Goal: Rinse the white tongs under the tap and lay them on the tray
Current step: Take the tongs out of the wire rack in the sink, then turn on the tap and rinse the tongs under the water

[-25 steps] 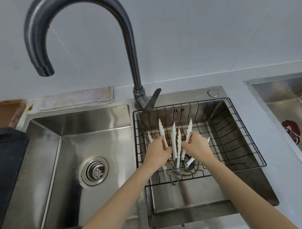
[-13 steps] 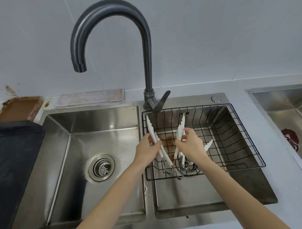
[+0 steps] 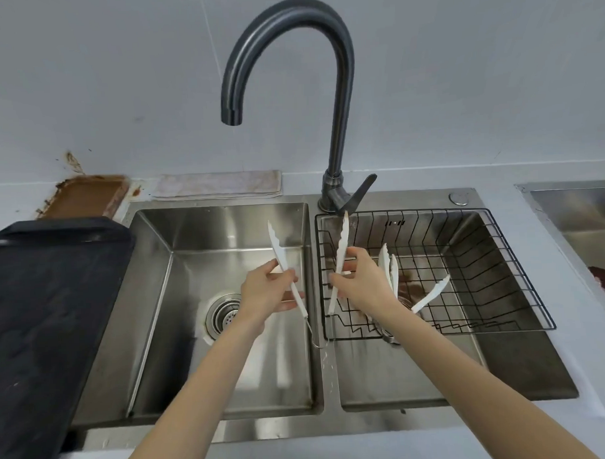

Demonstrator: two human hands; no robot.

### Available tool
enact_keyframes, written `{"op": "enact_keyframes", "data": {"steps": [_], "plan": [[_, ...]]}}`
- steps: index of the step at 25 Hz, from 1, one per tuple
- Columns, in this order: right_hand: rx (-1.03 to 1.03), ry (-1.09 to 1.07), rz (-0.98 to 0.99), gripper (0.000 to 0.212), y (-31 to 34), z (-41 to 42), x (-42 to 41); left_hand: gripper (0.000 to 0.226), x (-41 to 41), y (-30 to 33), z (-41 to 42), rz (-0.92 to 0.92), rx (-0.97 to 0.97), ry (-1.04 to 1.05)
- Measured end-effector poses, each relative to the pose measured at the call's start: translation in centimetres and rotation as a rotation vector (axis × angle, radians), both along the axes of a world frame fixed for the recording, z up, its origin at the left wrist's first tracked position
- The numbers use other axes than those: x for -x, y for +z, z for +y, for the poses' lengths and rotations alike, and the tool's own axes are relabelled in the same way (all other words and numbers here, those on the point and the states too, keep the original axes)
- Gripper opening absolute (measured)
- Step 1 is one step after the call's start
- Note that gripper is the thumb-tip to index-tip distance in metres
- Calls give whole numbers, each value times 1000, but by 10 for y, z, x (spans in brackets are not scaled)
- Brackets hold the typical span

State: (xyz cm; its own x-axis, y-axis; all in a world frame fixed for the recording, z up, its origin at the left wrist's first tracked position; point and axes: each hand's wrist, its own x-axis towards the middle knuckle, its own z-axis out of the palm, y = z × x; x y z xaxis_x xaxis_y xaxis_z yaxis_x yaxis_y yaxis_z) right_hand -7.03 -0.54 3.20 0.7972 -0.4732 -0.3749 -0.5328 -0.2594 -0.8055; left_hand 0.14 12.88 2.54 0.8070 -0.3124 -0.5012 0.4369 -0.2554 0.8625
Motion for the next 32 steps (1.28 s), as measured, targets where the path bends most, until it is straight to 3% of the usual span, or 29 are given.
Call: {"op": "enact_keyframes", "data": {"steps": [7, 11, 19, 28, 32], "plan": [[-134, -14, -12, 57, 2, 14, -24, 15, -23, 10, 22, -4, -20, 18], [-125, -81, -26, 49, 8, 0, -42, 25, -45, 12, 38, 17, -34, 45], [-128, -480, -103, 61, 15, -56, -95, 32, -90, 11, 52, 19, -72, 12], [49, -517, -99, 13, 4, -76, -116, 32, -105, 9, 55, 50, -47, 20], [66, -510, -103, 10, 1, -76, -116, 20, -100, 6, 58, 37, -64, 37]]}}
